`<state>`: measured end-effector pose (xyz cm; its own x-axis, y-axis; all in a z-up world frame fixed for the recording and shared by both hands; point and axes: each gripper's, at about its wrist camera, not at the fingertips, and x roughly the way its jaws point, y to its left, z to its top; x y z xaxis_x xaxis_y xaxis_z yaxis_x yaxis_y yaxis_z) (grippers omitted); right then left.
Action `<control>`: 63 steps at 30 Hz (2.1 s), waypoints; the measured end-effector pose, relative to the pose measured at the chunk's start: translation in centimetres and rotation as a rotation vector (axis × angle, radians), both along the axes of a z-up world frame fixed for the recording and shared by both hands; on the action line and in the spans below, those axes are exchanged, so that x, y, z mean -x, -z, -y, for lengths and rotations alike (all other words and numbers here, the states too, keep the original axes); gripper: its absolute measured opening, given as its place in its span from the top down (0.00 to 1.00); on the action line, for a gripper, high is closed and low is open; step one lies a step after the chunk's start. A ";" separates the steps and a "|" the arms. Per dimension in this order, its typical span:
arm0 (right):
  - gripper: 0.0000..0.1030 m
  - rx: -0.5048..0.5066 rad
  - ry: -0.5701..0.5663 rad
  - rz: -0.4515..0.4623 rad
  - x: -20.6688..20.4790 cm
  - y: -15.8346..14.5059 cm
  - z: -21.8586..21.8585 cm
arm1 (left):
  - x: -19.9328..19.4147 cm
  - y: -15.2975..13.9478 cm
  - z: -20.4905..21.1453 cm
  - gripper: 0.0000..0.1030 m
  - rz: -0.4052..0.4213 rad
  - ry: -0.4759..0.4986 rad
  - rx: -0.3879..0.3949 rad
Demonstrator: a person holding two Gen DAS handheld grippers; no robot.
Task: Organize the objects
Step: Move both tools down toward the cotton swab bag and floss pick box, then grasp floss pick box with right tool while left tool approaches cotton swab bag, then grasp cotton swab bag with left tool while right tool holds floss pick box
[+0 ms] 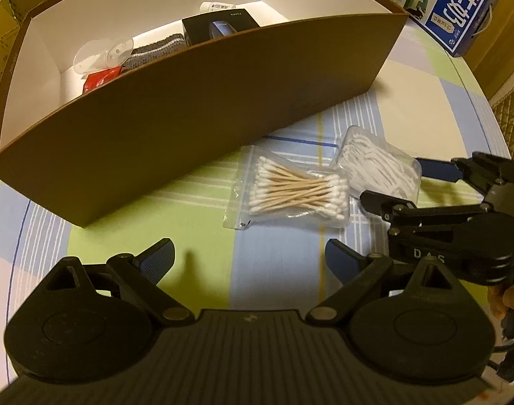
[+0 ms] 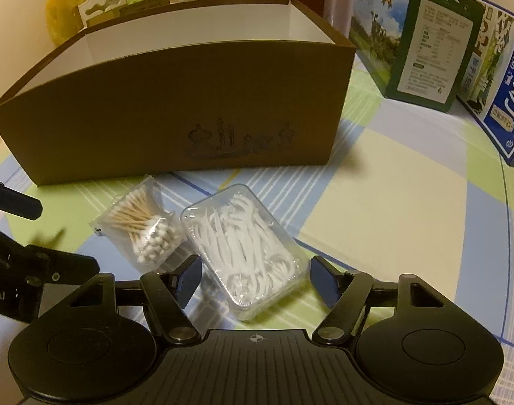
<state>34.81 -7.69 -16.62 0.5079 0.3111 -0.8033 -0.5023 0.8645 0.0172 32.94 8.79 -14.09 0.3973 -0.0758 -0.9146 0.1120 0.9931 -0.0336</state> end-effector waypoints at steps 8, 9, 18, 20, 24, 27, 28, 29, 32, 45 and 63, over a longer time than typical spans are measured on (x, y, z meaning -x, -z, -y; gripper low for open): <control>0.35 0.018 0.195 0.006 -0.3 -0.5 3.1 | -1.2 -0.1 1.0 0.08 0.020 -0.009 0.036; 0.35 0.015 0.217 0.002 -0.4 -0.6 3.7 | -1.4 -0.2 1.3 0.08 0.029 -0.011 0.042; 0.35 0.024 0.280 0.003 -0.6 -1.2 5.7 | -4.4 1.1 3.2 0.07 0.081 -0.098 0.031; 0.35 0.031 0.277 0.005 -0.5 -1.3 5.4 | -4.8 1.8 3.5 0.08 0.075 -0.087 -0.006; 0.35 0.023 0.268 -0.001 -0.4 -1.2 5.3 | -3.9 2.4 2.6 0.09 0.064 -0.073 -0.028; 0.33 0.018 0.256 -0.001 -0.3 -1.2 5.4 | -2.6 2.5 1.3 0.09 0.064 -0.066 -0.043; 0.30 0.016 0.246 -0.001 -0.3 -1.2 5.4 | -2.1 2.6 0.7 0.09 0.059 -0.068 -0.047; 0.27 0.013 0.235 -0.001 -0.3 -1.2 5.3 | -1.7 2.6 0.0 0.09 0.054 -0.072 -0.048; 0.20 0.011 0.195 0.007 -0.3 -1.3 5.1 | -0.6 2.8 -2.0 0.09 0.041 -0.095 -0.048; 0.20 0.030 0.165 0.003 -1.6 -0.9 4.2 | -2.6 2.4 -1.4 0.17 0.098 0.061 0.008; 0.44 -0.029 0.015 -0.080 3.0 -1.2 0.8 | 1.1 2.1 -3.0 0.72 0.037 -0.008 0.041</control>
<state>31.86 -8.46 -15.45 0.4472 0.3275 -0.8323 -0.4849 0.8707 0.0820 31.89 11.78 -16.20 0.4313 -0.1100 -0.8955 0.1065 0.9918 -0.0705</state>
